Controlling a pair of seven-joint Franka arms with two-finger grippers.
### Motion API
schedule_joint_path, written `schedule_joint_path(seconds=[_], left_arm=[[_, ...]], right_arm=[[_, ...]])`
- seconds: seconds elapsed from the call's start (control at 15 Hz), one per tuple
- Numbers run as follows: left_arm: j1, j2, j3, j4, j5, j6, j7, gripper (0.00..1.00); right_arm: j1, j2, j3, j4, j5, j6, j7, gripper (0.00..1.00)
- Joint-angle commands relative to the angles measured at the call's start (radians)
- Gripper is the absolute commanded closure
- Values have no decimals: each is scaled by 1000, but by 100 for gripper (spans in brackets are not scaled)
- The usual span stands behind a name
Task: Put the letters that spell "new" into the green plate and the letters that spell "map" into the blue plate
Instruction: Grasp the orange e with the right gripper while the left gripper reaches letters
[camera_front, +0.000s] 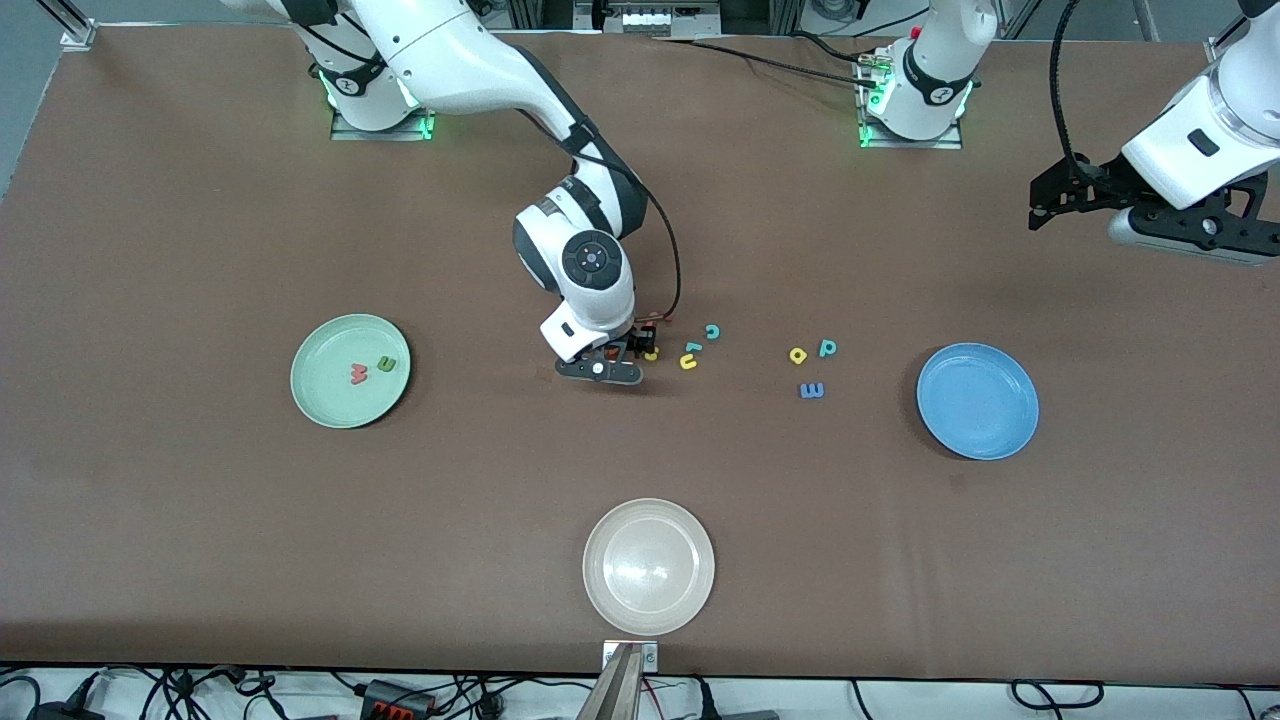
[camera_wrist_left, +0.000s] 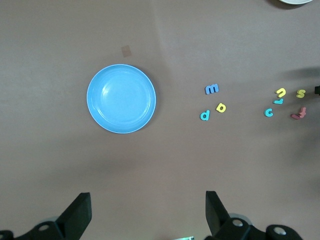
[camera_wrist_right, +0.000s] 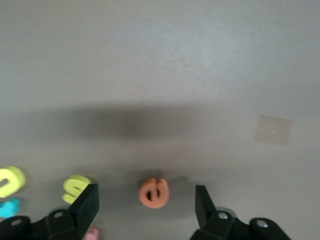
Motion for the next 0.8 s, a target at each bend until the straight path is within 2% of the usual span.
schedule_joint_path(seconds=[0.0,0.73], left_arm=[[-1,14,-2,31,0,-24,11,0],[-1,14,-2,31,-2,-24,11,0]], right_arm=[[-1,2,-1,23,-3,-48,0,15],[4,7,-1,23,3,-36,3,16]])
